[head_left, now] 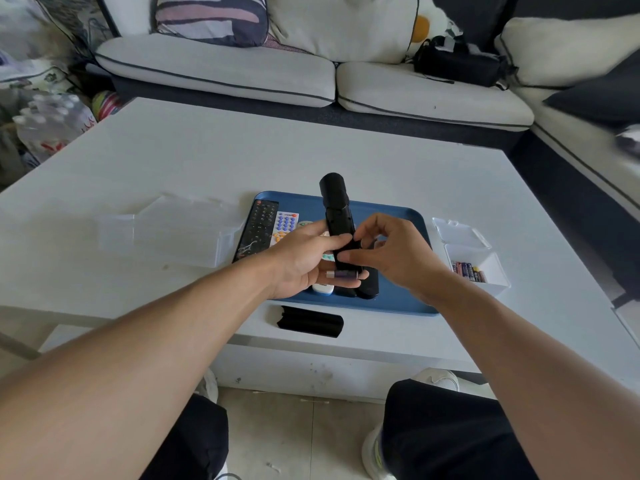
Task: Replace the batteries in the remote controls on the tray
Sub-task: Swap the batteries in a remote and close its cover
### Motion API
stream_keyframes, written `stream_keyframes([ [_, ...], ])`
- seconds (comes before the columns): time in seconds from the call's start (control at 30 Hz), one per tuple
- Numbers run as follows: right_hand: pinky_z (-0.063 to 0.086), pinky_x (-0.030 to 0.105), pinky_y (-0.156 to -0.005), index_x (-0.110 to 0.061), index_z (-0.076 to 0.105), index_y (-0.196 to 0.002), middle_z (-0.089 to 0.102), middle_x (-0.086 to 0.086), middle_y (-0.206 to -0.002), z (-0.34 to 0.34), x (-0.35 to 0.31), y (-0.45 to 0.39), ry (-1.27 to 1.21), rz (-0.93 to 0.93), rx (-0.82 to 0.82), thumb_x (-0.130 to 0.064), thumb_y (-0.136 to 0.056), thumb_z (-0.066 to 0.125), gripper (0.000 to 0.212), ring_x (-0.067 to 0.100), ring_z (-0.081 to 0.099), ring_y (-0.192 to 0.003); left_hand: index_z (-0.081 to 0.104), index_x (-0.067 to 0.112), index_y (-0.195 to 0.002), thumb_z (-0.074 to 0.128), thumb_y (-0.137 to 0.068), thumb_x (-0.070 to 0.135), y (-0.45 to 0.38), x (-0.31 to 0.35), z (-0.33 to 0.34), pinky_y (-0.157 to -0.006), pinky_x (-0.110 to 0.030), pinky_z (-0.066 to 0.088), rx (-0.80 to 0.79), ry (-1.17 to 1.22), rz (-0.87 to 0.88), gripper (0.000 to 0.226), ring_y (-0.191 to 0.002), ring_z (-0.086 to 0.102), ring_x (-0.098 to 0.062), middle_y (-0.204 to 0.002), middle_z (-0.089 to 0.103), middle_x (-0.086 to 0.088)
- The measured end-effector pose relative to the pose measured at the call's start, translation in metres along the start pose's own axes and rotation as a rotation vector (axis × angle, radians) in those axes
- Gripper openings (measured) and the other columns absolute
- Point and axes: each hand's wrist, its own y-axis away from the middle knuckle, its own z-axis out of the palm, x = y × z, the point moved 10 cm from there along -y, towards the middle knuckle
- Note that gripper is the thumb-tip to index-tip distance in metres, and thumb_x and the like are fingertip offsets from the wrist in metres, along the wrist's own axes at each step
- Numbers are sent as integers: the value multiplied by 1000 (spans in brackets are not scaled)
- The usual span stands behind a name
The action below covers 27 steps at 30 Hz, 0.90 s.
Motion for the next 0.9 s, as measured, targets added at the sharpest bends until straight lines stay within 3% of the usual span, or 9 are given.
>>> stream_keyframes([
  [0.23,47,20,-63,-20,70,-85,63,-8,-73,1,7,-1,49,15,36,-28,-76,86,20,7,54,-64,57,0,-126,52,-102,4,-10,-5,-8,-77,-41,63,122,122,19,24,-100,71,-43,-122,67,-25],
  [0.37,48,27,-66,-22,71,-88,68,-1,-83,1,16,-4,49,75,56,-34,-80,83,19,10,58,-71,54,3,-130,53,-102,5,-16,-2,-21,-74,-42,64,202,53,51,29,-88,74,-39,-108,70,-21],
  [0.5,40,25,-53,-15,71,-88,62,-4,-67,5,29,-8,-186,228,30,-33,-81,83,23,9,47,-52,57,3,-127,57,-101,9,-15,0,-18,-76,-44,63,189,-3,29,26,-91,74,-40,-107,71,-20],
  [0.6,42,21,-50,-9,67,-96,57,3,-70,17,36,-7,-405,352,-48,-17,-88,77,15,10,44,-53,57,3,-128,56,-102,11,-16,-2,-19,-78,-44,63,188,-6,20,27,-89,74,-40,-103,71,-21],
  [0.77,56,25,-78,-8,61,-106,65,13,-95,24,29,-5,-788,412,-124,9,-94,57,21,21,64,-84,54,0,-129,55,-103,12,-15,-3,-22,-77,-43,63,186,-20,17,29,-93,73,-41,-101,72,-20],
  [0.9,57,27,-90,-8,65,-104,68,12,-104,13,25,-9,-598,270,-87,15,-94,55,27,22,72,-92,54,2,-130,53,-103,13,-12,-4,-25,-75,-43,63,194,14,0,29,-97,72,-44,-120,66,-29],
])
